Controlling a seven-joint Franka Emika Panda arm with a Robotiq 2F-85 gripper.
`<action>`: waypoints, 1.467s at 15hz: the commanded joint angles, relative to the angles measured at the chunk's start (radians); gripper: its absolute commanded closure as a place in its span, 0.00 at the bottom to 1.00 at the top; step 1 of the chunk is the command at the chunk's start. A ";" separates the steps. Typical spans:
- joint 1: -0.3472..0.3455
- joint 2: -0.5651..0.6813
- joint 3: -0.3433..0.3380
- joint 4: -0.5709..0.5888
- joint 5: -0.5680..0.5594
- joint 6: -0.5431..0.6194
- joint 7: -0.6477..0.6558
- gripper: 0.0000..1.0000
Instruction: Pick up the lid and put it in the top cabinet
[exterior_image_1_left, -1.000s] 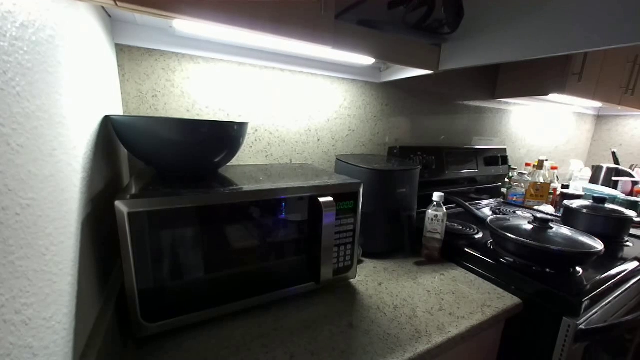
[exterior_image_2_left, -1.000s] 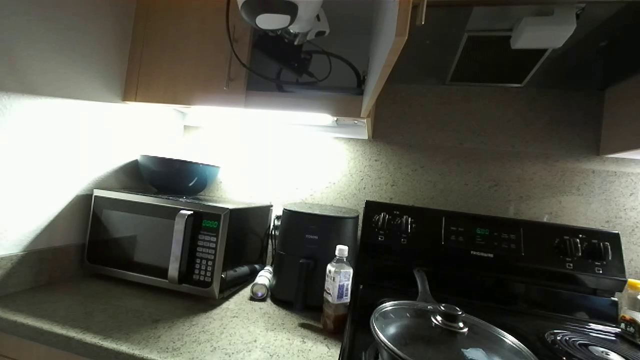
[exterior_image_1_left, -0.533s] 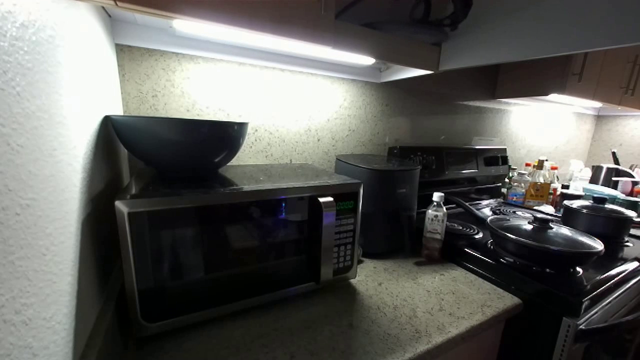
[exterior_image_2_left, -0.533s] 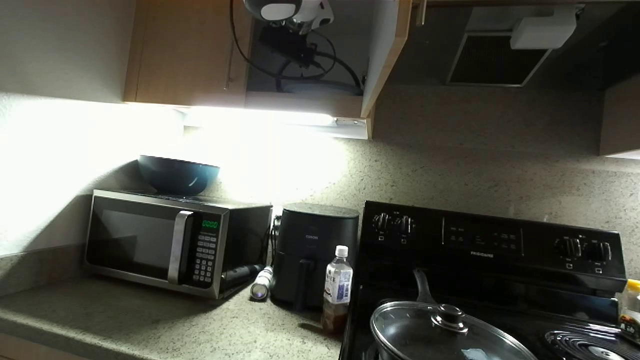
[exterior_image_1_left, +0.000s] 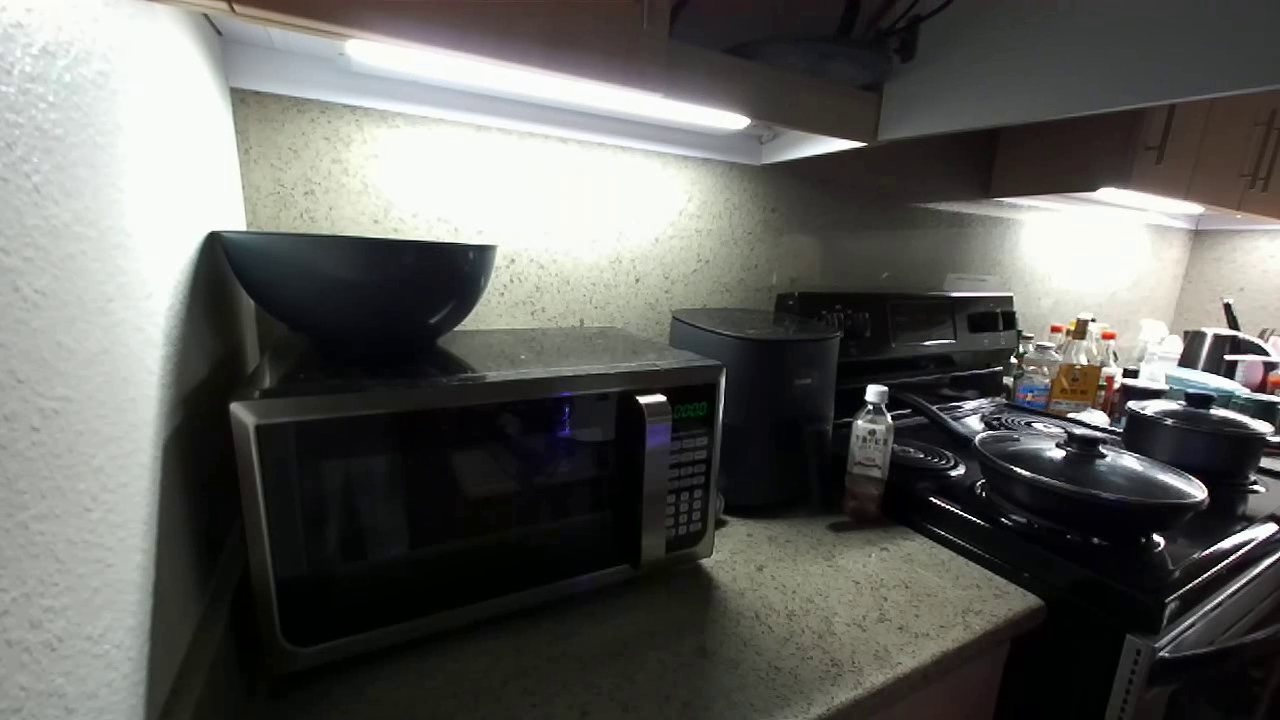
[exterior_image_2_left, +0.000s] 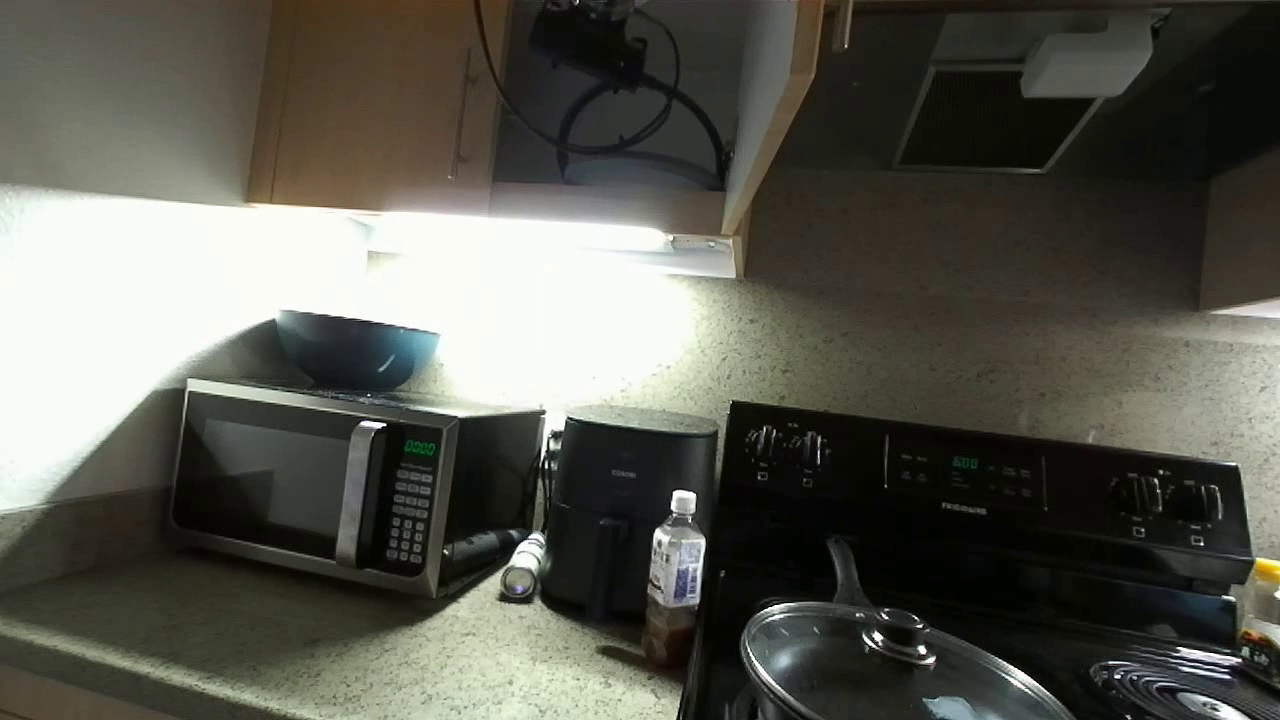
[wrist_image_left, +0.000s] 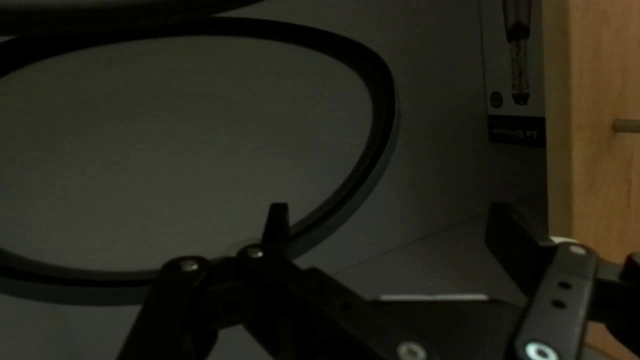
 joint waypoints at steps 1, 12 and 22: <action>-0.006 -0.042 -0.008 -0.028 -0.092 0.000 0.054 0.00; 0.002 -0.086 -0.016 -0.018 -0.135 0.003 0.039 0.00; 0.010 -0.092 -0.015 -0.022 -0.129 0.007 0.016 0.00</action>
